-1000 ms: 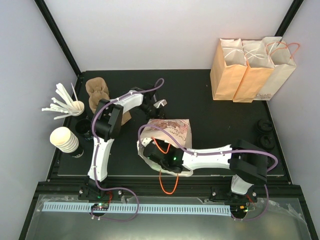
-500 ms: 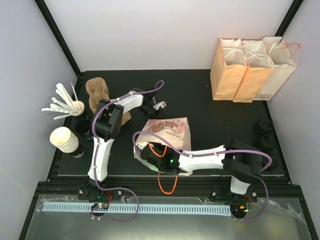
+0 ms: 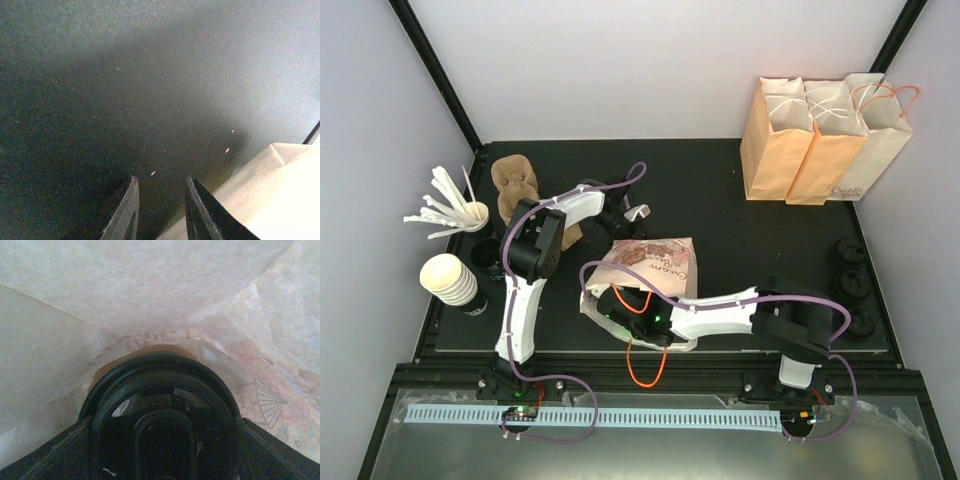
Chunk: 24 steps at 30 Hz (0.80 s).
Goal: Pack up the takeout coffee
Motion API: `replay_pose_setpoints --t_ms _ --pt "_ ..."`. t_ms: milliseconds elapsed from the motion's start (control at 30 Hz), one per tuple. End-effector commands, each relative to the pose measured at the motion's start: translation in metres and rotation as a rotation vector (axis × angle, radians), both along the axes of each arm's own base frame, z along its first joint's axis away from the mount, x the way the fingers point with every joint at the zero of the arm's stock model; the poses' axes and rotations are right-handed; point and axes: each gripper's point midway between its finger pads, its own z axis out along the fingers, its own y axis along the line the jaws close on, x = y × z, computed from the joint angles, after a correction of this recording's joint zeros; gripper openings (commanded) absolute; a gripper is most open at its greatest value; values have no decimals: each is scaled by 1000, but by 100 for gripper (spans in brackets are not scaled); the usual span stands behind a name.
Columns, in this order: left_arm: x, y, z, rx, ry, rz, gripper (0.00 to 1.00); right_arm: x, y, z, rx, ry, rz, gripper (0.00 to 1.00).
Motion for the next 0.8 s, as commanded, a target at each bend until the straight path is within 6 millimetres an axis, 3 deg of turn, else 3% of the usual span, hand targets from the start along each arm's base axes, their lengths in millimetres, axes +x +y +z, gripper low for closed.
replay_pose_setpoints --t_ms 0,133,333,533,767 --pt "-58 5 10 50 214 -32 29 48 -36 -9 -83 -41 -175 37" --pt "-59 6 10 50 216 -31 29 47 -35 5 -27 -35 -174 36" --pt "-60 5 14 46 208 -32 32 47 -36 11 6 26 -184 37" --pt "-45 0 39 24 116 -15 67 33 -35 31 153 178 -163 39" --pt "-25 -3 67 -5 25 -1 86 12 -37 30 139 374 -113 39"
